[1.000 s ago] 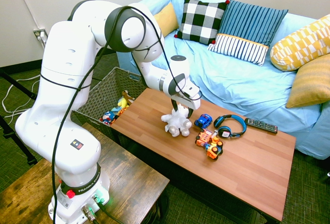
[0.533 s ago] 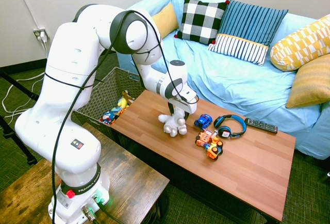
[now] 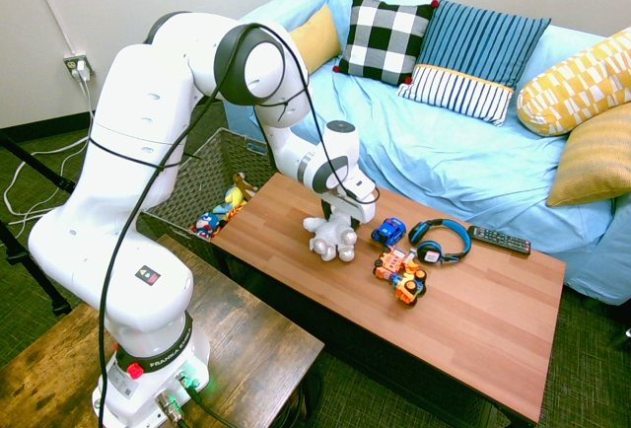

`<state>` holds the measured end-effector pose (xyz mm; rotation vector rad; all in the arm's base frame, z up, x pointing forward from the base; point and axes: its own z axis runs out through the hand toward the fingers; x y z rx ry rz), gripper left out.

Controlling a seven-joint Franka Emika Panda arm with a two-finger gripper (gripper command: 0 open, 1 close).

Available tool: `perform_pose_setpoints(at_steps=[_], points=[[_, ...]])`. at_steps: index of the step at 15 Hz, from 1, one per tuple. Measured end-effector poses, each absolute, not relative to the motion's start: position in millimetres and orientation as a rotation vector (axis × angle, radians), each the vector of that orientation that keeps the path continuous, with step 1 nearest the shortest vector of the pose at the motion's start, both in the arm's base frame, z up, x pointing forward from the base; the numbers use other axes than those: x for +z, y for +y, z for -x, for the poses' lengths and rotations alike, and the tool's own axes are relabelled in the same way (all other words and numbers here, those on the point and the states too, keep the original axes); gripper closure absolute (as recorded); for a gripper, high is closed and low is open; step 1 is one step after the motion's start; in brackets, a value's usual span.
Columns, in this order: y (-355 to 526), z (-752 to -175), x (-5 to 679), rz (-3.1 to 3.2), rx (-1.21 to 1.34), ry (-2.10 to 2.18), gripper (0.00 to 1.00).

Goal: Put the stuffed toy in the basket

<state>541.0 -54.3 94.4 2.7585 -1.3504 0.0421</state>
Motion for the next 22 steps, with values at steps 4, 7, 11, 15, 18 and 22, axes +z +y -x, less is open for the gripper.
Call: perform_pose_setpoints(at_steps=[4, 7, 11, 15, 18, 22], points=[[-49.9, -540.4, 92.5, -2.765, 0.032, -1.359, 1.0], [-47.0, -540.4, 92.3, -2.768, 0.028, -1.352, 1.0], [-26.4, -549.9, 114.6, -2.803, 0.053, -1.31, 1.0], [33.2, -564.6, 185.8, -2.85, 0.095, -1.217, 1.0], [118.3, -561.5, 213.3, -2.897, 0.124, -1.101, 1.0], [238.6, -551.4, 215.5, -2.981, 0.152, -0.975, 1.0]])
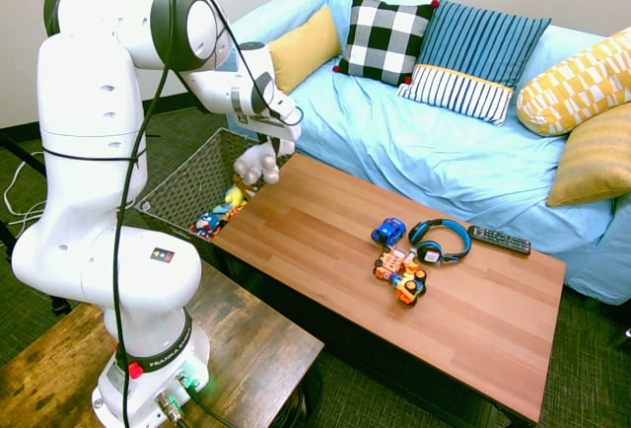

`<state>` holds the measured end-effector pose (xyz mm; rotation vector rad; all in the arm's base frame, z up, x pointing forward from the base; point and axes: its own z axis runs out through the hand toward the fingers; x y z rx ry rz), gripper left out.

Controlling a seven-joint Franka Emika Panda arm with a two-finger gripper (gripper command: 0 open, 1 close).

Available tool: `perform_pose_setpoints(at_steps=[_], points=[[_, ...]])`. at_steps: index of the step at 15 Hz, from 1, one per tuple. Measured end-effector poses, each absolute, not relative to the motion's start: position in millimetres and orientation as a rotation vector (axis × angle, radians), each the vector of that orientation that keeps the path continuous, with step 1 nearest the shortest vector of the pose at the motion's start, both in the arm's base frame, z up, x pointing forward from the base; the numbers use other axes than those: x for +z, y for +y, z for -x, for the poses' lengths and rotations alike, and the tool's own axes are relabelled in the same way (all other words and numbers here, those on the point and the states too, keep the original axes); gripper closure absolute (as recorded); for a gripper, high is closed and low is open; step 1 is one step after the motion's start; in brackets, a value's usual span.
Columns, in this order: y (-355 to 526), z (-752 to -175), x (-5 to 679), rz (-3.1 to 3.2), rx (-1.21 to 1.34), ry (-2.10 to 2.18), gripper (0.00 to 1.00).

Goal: Put the stuffed toy in the basket

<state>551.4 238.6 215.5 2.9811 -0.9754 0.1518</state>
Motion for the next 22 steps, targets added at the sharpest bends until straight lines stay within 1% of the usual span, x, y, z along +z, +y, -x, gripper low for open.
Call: perform_pose_setpoints(at_steps=[4, 9, 10, 13, 19, 22], points=[[341.7, -535.3, 192.5, -3.067, 0.143, -0.913, 1.0], [409.1, -524.7, 135.3, -3.096, 0.049, -0.917, 1.0], [416.9, -525.4, 127.5, -3.1, 0.034, -0.925, 0.0], [428.4, -533.1, 119.9, -3.098, 0.016, -0.946, 0.0], [424.1, -538.8, 98.9, -3.068, -0.003, -0.961, 0.0], [425.2, -541.8, 100.2, -3.068, 0.004, -0.969, 0.0]])
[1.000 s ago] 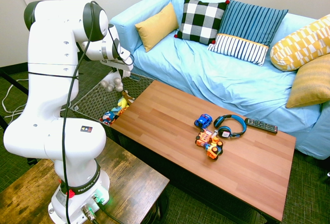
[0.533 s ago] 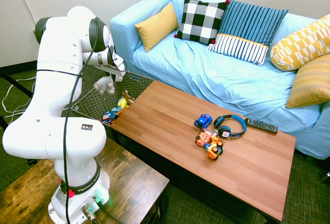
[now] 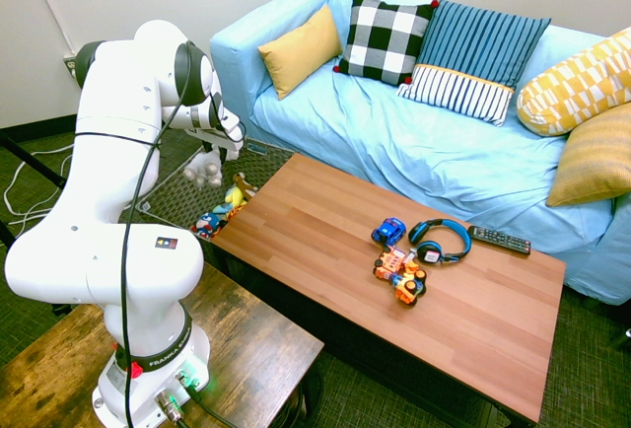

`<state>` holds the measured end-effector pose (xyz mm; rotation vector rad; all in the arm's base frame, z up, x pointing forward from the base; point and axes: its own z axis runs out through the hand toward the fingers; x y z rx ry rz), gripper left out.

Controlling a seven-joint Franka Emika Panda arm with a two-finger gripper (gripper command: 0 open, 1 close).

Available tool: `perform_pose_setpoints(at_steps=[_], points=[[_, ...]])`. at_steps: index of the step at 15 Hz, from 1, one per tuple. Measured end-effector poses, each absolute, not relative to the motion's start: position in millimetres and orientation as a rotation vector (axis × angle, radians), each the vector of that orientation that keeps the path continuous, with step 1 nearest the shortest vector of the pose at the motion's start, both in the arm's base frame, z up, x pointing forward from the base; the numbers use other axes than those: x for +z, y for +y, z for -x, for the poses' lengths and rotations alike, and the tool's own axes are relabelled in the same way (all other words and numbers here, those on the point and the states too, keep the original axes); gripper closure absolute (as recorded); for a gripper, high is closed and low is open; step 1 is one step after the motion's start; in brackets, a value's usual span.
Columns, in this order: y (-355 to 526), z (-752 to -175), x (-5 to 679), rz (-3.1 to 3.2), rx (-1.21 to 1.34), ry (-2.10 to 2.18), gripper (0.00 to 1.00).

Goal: Put the stuffed toy in the basket

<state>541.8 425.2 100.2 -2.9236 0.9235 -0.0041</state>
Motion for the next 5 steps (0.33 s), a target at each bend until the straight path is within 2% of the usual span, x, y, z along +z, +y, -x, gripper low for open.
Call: perform_pose_setpoints(at_steps=[5], points=[[425.2, -542.2, 100.0, 2.925, -0.018, 0.941, 0.0]])
